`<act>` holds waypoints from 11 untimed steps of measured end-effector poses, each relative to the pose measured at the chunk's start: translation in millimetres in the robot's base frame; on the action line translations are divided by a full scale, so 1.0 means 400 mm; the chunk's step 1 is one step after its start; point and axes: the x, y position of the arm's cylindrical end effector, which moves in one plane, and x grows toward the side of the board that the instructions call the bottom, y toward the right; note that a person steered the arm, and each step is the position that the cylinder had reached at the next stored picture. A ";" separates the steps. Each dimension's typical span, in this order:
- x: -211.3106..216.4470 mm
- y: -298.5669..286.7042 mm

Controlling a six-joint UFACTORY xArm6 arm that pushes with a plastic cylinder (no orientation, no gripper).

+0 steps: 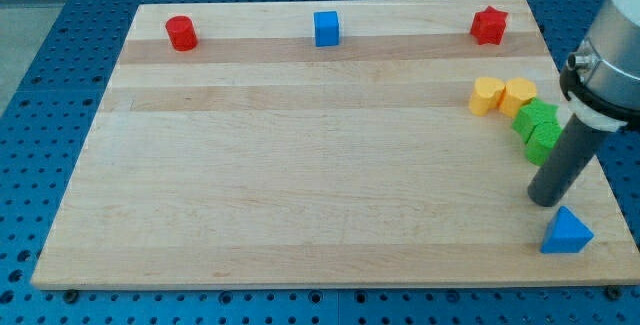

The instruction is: Separate the green circle from the green star

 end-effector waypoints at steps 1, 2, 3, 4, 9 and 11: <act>-0.021 0.067; -0.042 0.109; -0.118 0.088; -0.166 0.067; -0.155 -0.282; -0.174 -0.216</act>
